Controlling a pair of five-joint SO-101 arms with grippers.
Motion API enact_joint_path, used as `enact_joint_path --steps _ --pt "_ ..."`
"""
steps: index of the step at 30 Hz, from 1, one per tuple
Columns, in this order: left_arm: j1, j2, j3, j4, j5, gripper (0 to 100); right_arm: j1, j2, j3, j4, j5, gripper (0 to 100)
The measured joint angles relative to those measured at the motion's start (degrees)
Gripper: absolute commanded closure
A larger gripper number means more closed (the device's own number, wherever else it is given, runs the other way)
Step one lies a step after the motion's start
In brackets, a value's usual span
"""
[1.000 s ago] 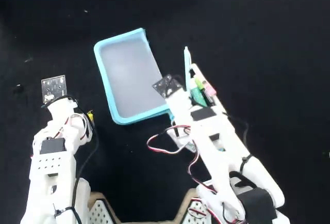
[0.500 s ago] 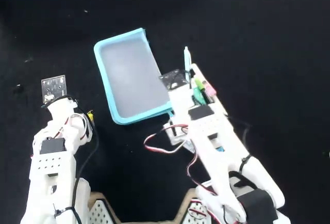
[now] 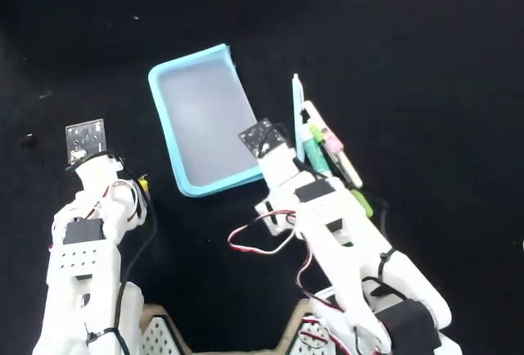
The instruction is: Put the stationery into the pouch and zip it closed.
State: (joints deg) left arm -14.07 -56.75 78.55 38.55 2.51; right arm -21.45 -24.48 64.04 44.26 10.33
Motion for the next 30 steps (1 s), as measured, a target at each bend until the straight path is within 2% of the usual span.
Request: enact_joint_path --steps 1,6,14,22,30 --pt "0.0 0.0 0.0 0.0 0.0 82 0.0 0.0 0.0 0.7 0.7 99.5" --pt "0.0 0.0 0.0 0.0 0.0 82 1.4 0.0 0.0 2.0 6.9 98.8" --pt "0.0 0.0 1.0 0.0 0.0 82 11.3 0.0 -6.3 12.7 8.1 98.7" --pt "0.0 0.0 1.0 0.0 0.0 82 11.9 0.0 -10.2 22.7 8.4 98.8" --pt "0.0 0.0 1.0 0.0 0.0 82 11.9 -0.8 -14.5 27.8 16.8 98.8"
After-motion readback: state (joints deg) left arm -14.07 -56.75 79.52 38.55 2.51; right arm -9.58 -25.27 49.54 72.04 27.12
